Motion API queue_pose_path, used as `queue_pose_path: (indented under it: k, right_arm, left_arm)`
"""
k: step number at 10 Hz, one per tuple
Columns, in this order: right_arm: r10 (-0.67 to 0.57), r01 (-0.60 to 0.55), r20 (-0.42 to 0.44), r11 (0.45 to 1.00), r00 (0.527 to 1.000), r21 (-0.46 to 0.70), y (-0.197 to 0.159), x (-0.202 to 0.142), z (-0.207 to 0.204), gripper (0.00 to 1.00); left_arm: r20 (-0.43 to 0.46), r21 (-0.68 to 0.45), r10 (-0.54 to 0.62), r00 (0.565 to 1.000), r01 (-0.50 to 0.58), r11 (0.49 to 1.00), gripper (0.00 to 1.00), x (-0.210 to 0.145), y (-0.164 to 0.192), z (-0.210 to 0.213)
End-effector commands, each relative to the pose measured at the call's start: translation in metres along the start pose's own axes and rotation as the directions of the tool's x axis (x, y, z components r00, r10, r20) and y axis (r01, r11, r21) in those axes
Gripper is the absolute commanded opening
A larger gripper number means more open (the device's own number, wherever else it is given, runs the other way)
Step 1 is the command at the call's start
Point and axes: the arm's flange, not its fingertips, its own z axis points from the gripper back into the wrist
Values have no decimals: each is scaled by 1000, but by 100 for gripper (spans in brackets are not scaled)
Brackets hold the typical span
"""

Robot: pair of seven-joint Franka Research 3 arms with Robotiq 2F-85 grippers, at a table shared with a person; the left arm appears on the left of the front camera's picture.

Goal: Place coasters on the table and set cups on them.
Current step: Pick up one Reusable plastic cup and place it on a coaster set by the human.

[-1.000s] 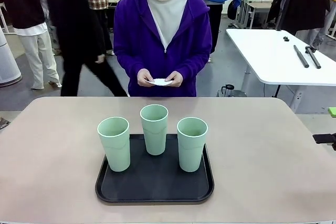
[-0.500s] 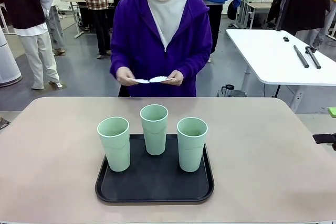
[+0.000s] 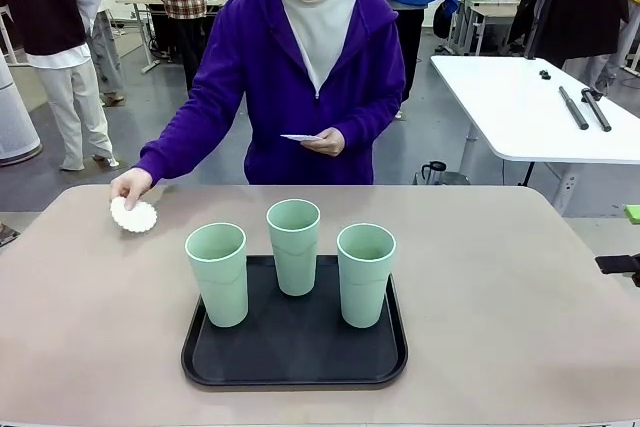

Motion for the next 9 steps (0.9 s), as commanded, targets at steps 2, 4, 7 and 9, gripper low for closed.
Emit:
queue_pose_path:
  k: [2,4,7,9]
  right_arm:
    - [-4,4,6,1000,1000,7,0,2,1,100]
    - [-4,4,6,1000,1000,7,0,2,1,100]
    - [-4,4,6,1000,1000,7,0,2,1,100]
    - [-4,4,6,1000,1000,7,0,2,1,100]
  left_arm:
    - [11,-15,-11,1000,11,1000,100,-1,1,0]
    - [11,-15,-11,1000,11,1000,100,-1,1,0]
    - [11,-15,-11,1000,11,1000,100,-1,1,0]
    - [11,-15,-11,1000,11,1000,100,-1,1,0]
